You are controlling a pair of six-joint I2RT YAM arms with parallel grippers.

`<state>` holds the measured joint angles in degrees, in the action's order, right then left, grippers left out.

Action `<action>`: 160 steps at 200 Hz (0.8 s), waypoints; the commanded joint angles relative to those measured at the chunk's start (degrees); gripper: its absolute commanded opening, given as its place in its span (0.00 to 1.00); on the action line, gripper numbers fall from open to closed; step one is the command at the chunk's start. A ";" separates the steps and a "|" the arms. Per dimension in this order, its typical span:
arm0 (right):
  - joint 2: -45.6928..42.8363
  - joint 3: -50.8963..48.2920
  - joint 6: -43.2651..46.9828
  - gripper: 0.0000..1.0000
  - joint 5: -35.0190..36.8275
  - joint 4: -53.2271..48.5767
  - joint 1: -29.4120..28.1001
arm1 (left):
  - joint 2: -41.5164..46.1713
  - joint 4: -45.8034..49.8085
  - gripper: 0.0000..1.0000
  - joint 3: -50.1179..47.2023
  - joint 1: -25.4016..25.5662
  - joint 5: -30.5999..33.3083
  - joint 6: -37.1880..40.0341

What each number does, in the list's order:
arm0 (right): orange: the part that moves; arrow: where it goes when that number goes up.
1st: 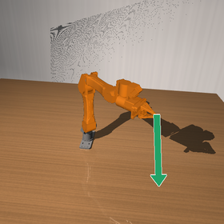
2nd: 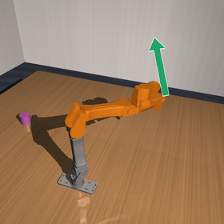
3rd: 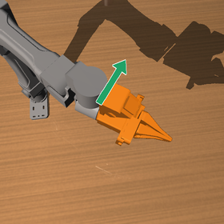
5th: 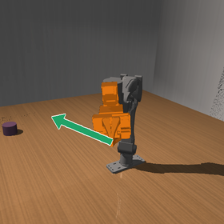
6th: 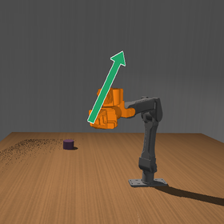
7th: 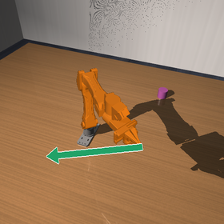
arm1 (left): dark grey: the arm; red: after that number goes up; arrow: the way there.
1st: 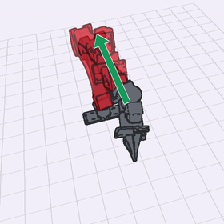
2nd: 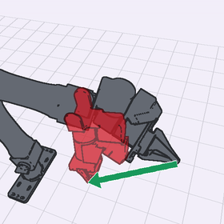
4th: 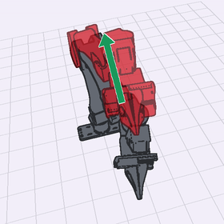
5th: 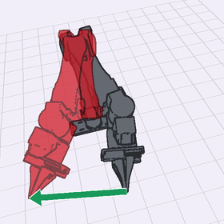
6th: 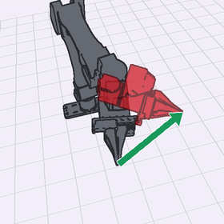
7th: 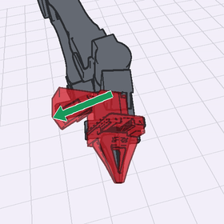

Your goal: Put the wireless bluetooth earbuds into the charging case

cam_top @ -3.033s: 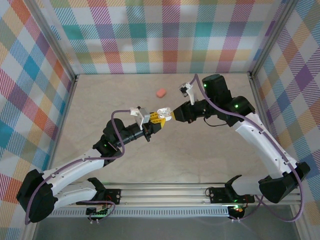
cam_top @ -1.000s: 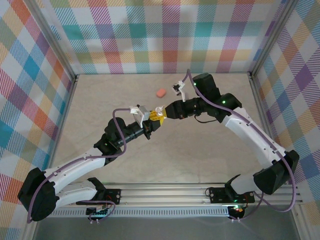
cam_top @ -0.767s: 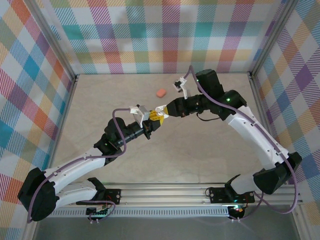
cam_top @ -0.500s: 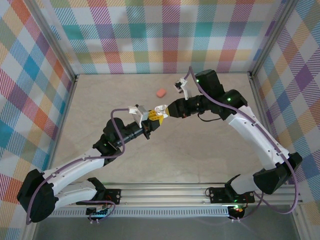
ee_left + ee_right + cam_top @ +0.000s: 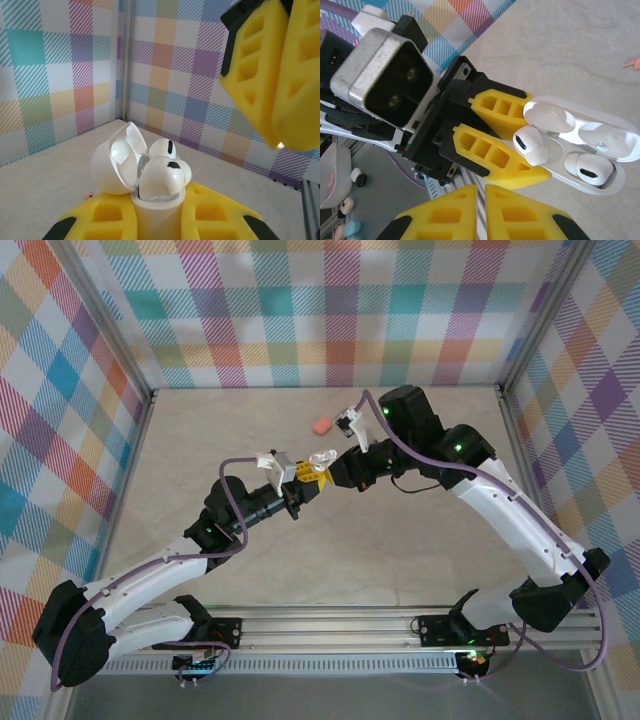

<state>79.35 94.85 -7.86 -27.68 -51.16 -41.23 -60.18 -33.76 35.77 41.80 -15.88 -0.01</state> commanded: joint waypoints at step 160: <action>5.02 0.96 0.75 0.13 4.69 -1.58 -0.77 | 2.26 -1.40 0.00 -0.26 -0.39 -2.01 -0.34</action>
<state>83.50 95.26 -7.86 -25.91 -51.18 -41.71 -59.70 -33.01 35.77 41.80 -17.06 -0.05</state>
